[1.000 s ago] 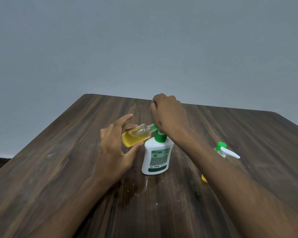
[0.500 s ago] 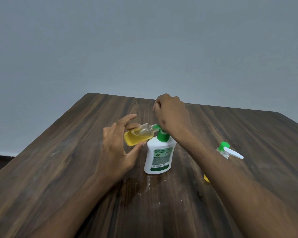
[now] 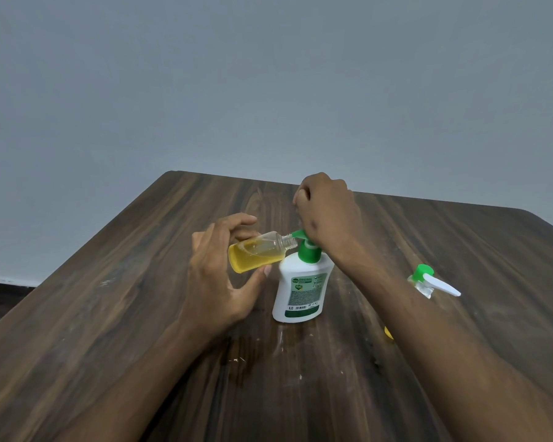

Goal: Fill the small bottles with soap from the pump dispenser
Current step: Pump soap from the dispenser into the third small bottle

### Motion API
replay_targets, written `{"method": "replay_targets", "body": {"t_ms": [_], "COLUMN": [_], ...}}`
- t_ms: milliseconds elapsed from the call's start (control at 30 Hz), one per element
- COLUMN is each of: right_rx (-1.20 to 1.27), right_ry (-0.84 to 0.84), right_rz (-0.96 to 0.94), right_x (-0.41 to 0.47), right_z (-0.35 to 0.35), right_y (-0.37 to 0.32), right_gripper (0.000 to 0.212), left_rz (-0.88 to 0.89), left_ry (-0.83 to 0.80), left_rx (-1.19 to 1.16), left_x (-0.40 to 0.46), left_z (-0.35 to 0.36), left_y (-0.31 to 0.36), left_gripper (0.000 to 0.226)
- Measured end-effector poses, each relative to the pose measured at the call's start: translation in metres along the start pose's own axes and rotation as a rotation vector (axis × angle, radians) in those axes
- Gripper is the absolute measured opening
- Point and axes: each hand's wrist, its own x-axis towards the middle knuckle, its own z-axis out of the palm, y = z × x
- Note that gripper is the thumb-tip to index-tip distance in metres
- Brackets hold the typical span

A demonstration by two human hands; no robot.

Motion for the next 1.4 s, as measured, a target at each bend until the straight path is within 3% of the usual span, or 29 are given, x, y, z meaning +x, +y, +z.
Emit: {"method": "replay_targets", "body": {"t_ms": [533,733,1400], "right_rx": [-0.002,-0.02,0.004], "right_ry": [-0.006,-0.042,-0.058], "right_rz": [0.006,-0.001,-0.018], "right_x": [0.0007,-0.0018,-0.0009], "right_z": [-0.0003,0.0031,0.0018], "right_y": [-0.0022,-0.0027,-0.0009], "right_gripper": [0.027,0.025,0.027], "left_rz": [0.006,0.091,0.111], "left_ry": [0.01,-0.006,-0.01], "left_rx": [-0.018,0.043,0.062], "left_x": [0.001,0.0009,0.0012], "left_z": [-0.004,0.0003,0.0025], "left_y": [0.0003,-0.0013,-0.0036], "left_gripper": [0.053,0.042,0.041]}}
